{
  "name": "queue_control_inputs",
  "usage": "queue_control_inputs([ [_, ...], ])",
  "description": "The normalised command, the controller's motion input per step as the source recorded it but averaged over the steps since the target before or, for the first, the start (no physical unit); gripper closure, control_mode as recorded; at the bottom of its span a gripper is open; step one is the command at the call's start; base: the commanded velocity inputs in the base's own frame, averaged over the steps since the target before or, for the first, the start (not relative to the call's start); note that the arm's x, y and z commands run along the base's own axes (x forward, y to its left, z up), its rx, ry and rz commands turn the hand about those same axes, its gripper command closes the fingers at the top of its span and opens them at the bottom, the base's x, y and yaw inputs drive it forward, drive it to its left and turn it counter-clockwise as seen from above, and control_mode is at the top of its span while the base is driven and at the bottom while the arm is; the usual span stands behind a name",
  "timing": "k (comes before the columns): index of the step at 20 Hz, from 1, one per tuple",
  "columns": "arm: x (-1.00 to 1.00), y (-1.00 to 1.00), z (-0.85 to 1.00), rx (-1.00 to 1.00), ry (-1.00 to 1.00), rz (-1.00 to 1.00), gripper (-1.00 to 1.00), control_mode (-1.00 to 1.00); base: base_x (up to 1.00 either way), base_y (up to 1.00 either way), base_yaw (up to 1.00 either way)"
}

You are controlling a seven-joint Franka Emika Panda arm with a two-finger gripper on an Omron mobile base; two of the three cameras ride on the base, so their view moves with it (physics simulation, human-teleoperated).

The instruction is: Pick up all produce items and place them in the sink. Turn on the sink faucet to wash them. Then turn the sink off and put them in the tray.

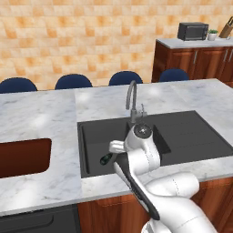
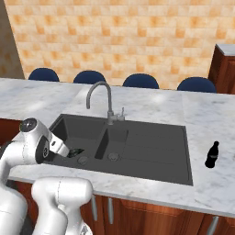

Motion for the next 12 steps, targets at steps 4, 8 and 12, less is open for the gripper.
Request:
queue_control_inputs([
  [4, 0.29, 0.02, -0.12, 0.00, 0.13, -0.18, -1.00, -1.00, 0.00, 0.00, 0.00],
  [8, 0.24, 0.05, -0.17, 0.00, 0.21, -0.10, -1.00, -1.00, 0.00, 0.00, 0.00],
  [12, 0.36, 0.01, -0.23, 0.00, 0.24, 0.00, -1.00, -1.00, 0.00, 0.00, 0.00],
])
